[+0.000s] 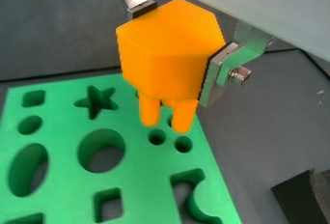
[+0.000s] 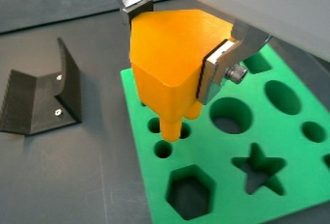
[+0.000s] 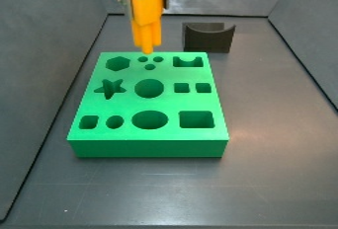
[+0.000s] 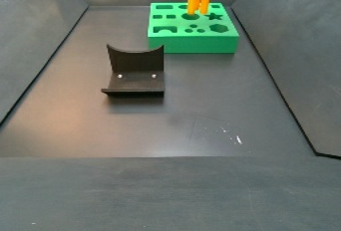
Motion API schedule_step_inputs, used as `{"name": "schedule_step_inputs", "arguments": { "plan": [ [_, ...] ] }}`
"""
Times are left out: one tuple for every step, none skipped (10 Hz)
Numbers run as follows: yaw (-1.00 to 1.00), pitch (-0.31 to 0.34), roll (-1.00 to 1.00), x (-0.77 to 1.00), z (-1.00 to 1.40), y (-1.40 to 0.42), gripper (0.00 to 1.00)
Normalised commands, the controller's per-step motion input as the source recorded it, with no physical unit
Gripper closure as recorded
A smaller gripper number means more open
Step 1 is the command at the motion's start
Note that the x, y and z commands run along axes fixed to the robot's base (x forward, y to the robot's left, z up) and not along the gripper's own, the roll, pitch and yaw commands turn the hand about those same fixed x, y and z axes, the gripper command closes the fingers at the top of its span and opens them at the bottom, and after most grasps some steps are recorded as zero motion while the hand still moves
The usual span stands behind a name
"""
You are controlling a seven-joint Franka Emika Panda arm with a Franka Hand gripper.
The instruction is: Insert the 3 prong object.
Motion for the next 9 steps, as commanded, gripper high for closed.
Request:
{"name": "schedule_step_inputs", "arguments": {
  "plan": [
    [0.0, 0.02, 0.02, 0.12, -0.43, 0.06, 1.0],
    [-0.02, 0.0, -0.02, 0.0, -0.41, 0.0, 1.0],
    [-0.04, 0.02, 0.0, 0.0, -0.41, 0.0, 1.0],
    [-0.05, 0.04, 0.0, 0.0, -0.28, 0.12, 1.0],
    [-0.05, 0.057, 0.0, 0.0, -0.17, 0.16, 1.0],
    [-0.2, 0.077, 0.0, 0.01, -0.17, 0.13, 1.0],
    [-0.25, 0.067, 0.0, 0.05, -0.23, 0.04, 1.0],
    [-0.23, 0.02, -0.04, 0.17, -0.26, 0.0, 1.0],
    [-0.18, 0.0, -0.11, 0.24, -0.24, 0.0, 1.0]
  ]
}}
